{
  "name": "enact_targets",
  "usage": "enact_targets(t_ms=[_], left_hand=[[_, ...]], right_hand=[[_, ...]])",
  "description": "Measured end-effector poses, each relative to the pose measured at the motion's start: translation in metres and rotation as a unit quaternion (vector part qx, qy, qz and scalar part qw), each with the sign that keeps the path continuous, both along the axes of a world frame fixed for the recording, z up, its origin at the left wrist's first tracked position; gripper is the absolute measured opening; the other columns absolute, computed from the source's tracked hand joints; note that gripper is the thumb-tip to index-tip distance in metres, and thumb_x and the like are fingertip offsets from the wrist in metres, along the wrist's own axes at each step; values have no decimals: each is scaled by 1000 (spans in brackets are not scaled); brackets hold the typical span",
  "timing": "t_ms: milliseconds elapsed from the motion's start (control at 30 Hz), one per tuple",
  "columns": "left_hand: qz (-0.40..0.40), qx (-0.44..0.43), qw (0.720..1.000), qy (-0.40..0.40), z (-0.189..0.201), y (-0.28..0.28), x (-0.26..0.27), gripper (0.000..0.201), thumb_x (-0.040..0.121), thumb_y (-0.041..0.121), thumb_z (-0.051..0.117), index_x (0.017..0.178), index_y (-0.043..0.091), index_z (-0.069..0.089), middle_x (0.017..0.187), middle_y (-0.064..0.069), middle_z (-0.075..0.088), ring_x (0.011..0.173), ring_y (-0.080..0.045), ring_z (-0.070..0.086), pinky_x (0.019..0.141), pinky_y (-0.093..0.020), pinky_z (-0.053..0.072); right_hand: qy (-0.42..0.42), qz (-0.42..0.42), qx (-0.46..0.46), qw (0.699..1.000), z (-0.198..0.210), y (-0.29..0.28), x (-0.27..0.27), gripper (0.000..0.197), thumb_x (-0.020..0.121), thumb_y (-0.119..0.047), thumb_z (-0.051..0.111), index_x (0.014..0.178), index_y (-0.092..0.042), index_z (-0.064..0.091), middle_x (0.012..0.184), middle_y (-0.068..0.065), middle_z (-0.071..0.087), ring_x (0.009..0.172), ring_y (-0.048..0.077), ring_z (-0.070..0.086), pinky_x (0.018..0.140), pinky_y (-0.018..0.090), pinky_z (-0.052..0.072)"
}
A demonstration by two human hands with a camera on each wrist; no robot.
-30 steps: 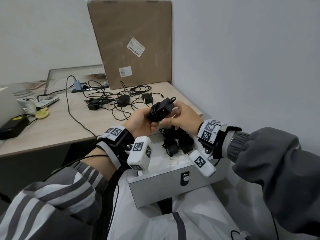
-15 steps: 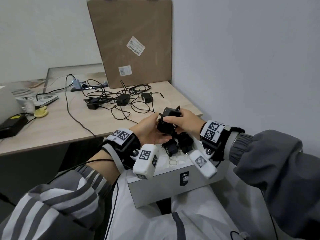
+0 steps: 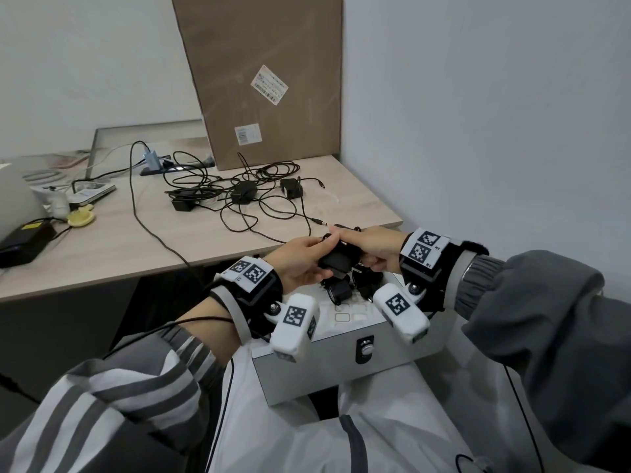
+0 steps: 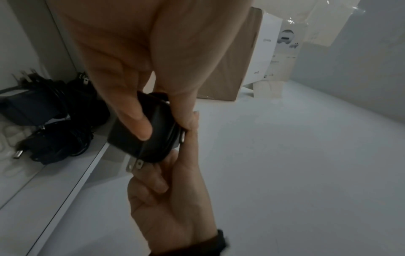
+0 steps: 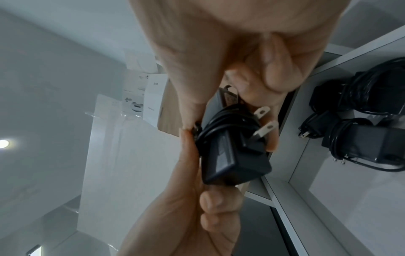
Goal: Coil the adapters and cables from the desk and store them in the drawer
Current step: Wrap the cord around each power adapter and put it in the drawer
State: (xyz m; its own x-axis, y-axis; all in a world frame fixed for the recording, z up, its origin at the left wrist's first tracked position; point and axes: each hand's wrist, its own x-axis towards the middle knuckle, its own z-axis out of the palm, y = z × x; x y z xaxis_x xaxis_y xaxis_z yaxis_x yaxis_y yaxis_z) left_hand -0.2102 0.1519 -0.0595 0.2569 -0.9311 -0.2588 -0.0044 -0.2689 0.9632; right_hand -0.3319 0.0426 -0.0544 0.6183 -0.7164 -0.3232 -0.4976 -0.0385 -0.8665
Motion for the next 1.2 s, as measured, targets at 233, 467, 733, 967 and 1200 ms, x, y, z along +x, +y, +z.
enact_targets(t_ms=[233, 467, 733, 967, 1200], left_hand=[[-63, 37, 996, -46, -2, -2, 14, 40, 93, 53, 45, 108, 17, 55, 96, -4, 62, 78, -11, 56, 63, -21, 39], [7, -6, 1000, 26, 28, -7, 26, 30, 93, 41, 56, 96, 12, 64, 92, -9, 66, 90, -21, 64, 92, -32, 50], [118, -4, 993, 20, 11, -12, 30, 31, 90, 35, 61, 105, 8, 61, 100, -13, 68, 85, -22, 68, 80, -35, 58], [175, 97, 979, 39, -27, -9, 49, 22, 94, 30, 57, 93, 7, 55, 75, -11, 64, 52, -18, 64, 38, -22, 50], [158, 181, 971, 17, -53, -24, 52, 41, 95, 38, 53, 110, 1, 55, 87, -15, 66, 69, -27, 61, 63, -31, 49]], right_hand=[[29, 29, -22, 999, 2, 0, 7, 56, 74, -71, 58, 74, -16, 49, 54, 0, 34, 46, 12, 27, 34, 18, 21], [-30, 56, -35, 997, 34, -8, 19, 44, 88, -52, 57, 72, -13, 48, 45, -3, 34, 38, 7, 25, 33, 17, 20], [-4, 105, -32, 994, 24, -1, 11, 51, 95, -50, 46, 114, -4, 58, 86, 7, 63, 50, 8, 52, 45, 18, 36], [184, 229, -60, 954, -9, 6, -22, 30, 97, -30, 50, 106, -7, 67, 100, 5, 70, 81, 14, 66, 70, 22, 48], [246, 294, -55, 922, -34, 16, -18, 18, 92, -30, 60, 88, -18, 73, 85, -4, 70, 73, 11, 62, 70, 21, 51]])
